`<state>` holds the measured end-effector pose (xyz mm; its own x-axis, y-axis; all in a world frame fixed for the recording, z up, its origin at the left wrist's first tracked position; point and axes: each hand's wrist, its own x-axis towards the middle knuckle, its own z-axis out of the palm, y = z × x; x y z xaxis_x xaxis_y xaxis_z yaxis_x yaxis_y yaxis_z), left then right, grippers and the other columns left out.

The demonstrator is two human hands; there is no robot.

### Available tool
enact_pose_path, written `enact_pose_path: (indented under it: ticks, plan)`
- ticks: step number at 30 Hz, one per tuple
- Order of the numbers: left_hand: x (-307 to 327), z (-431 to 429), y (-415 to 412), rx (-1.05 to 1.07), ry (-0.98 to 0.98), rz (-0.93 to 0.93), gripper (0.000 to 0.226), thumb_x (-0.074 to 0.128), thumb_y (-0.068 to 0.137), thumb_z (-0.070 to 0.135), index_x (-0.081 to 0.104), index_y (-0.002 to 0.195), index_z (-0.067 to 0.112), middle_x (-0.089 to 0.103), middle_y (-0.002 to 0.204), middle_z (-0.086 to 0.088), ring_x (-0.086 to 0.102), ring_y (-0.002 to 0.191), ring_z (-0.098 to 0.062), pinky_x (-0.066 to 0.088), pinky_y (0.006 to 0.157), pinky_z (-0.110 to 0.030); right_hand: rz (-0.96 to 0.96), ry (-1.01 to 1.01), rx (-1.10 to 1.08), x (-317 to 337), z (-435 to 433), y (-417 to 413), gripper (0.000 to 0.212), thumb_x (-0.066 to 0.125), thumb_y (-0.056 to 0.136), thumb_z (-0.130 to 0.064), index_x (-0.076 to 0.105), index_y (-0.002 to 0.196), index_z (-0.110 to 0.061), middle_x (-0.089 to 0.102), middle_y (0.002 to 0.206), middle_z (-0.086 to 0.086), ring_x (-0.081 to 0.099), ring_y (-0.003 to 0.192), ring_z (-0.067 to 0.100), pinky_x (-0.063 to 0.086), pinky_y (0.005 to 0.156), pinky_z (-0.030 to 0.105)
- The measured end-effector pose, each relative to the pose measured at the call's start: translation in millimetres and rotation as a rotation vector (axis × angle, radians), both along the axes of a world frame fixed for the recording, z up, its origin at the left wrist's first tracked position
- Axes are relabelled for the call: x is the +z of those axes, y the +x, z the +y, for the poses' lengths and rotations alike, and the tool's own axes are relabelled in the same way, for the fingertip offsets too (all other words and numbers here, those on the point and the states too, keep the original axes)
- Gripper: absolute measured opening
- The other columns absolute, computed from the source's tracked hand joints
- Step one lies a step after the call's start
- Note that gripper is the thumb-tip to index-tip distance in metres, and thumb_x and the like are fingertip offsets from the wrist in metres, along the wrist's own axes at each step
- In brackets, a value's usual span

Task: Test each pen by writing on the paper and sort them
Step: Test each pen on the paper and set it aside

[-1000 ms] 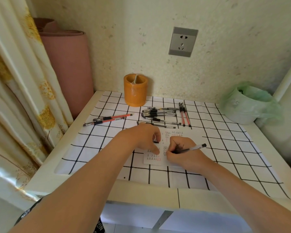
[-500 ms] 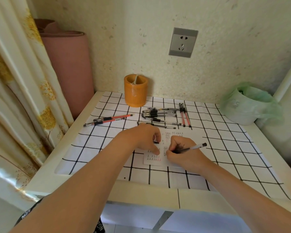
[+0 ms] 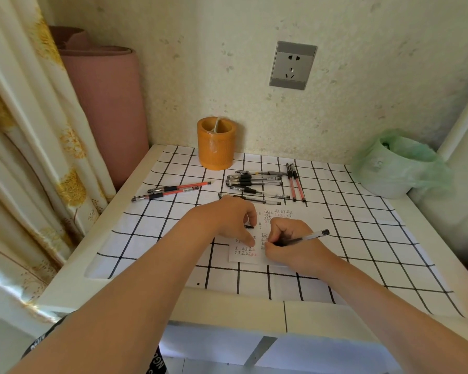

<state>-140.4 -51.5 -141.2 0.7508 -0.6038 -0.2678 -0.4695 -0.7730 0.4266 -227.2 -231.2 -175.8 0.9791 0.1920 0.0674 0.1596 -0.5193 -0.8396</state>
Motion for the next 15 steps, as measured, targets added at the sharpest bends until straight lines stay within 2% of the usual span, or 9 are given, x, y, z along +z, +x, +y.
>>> enact_pose_path:
  ticks: [4,7,8,11,13,15]
  plan:
    - [-1,0,-1,0.009,-0.008,-0.002,0.048,0.084,0.069,0.043,0.06,0.109,0.032,0.056,0.114,0.009,0.054,0.109,-0.013,0.05,0.093,-0.036,-0.009,-0.002,-0.001,1,0,-1,0.022,0.068,0.077,0.003,0.05,0.066,-0.002,0.051,0.064,0.004,0.045,0.059,0.008,0.036,0.053,0.023]
    - [-1,1,-2,0.006,-0.009,-0.006,0.047,0.084,0.069,0.043,0.059,0.108,0.033,0.055,0.114,0.009,0.053,0.109,-0.013,0.05,0.093,-0.036,0.026,0.068,-0.055,1,-1,0,0.02,0.068,0.079,0.0,0.052,0.068,-0.006,0.057,0.068,0.011,0.053,0.062,0.02,0.044,0.055,0.035]
    - [0,1,-2,0.001,-0.008,-0.011,0.047,0.084,0.07,0.043,0.06,0.108,0.033,0.055,0.114,0.009,0.053,0.108,-0.013,0.05,0.092,-0.036,0.045,0.123,-0.097,2,-2,1,0.019,0.068,0.081,-0.001,0.054,0.07,-0.006,0.06,0.069,0.012,0.055,0.062,0.023,0.046,0.055,0.036]
    - [3,4,-2,-0.021,-0.003,-0.023,0.046,0.081,0.073,0.042,0.06,0.112,0.032,0.054,0.111,0.01,0.054,0.104,-0.011,0.049,0.09,-0.032,0.095,0.32,-0.236,9,-1,2,0.01,0.07,0.088,-0.004,0.061,0.084,-0.005,0.065,0.067,0.013,0.056,0.055,0.019,0.044,0.046,0.027]
    - [6,8,0,-0.011,-0.003,-0.023,0.045,0.08,0.076,0.039,0.059,0.115,0.03,0.055,0.109,0.01,0.054,0.1,-0.011,0.049,0.089,-0.03,0.088,0.418,-0.295,14,-2,2,0.006,0.067,0.09,-0.003,0.065,0.093,-0.008,0.07,0.077,0.017,0.057,0.054,0.022,0.043,0.041,0.029]
    - [7,14,1,0.006,0.016,-0.035,0.042,0.079,0.078,0.036,0.06,0.114,0.029,0.055,0.107,0.011,0.054,0.097,-0.01,0.049,0.086,-0.028,0.071,0.441,-0.31,17,-5,3,0.016,0.06,0.095,0.0,0.069,0.101,-0.012,0.073,0.086,0.018,0.06,0.054,0.025,0.043,0.04,0.029]
